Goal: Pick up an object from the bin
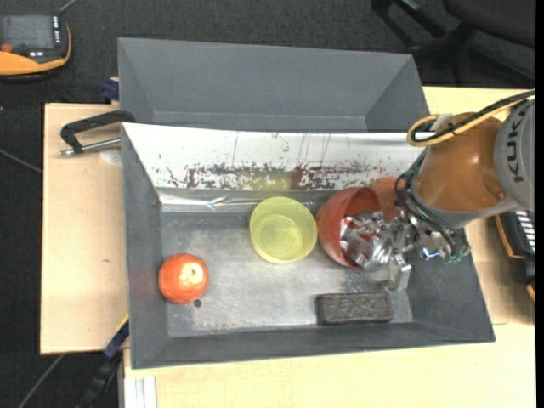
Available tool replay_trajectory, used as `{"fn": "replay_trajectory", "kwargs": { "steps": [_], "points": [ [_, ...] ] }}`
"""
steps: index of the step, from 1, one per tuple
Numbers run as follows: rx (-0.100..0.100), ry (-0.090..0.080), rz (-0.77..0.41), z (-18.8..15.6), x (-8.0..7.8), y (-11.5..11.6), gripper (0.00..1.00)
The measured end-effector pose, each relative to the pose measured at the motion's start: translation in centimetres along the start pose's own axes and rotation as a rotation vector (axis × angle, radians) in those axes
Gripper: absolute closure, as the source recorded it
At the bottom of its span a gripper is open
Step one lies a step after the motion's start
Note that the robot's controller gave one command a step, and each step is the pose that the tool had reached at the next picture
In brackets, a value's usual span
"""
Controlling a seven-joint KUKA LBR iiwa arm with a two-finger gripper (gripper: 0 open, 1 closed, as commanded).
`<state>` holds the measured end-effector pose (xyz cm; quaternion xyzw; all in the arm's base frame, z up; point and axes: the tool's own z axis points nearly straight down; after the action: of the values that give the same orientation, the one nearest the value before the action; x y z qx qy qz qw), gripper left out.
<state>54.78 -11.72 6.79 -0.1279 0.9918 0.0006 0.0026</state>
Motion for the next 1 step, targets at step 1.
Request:
{"fn": "replay_trajectory", "kwargs": {
  "steps": [1],
  "points": [
    [0.003,-0.006,-0.001,-0.47,-0.18,-0.06,1.00]
  ]
}}
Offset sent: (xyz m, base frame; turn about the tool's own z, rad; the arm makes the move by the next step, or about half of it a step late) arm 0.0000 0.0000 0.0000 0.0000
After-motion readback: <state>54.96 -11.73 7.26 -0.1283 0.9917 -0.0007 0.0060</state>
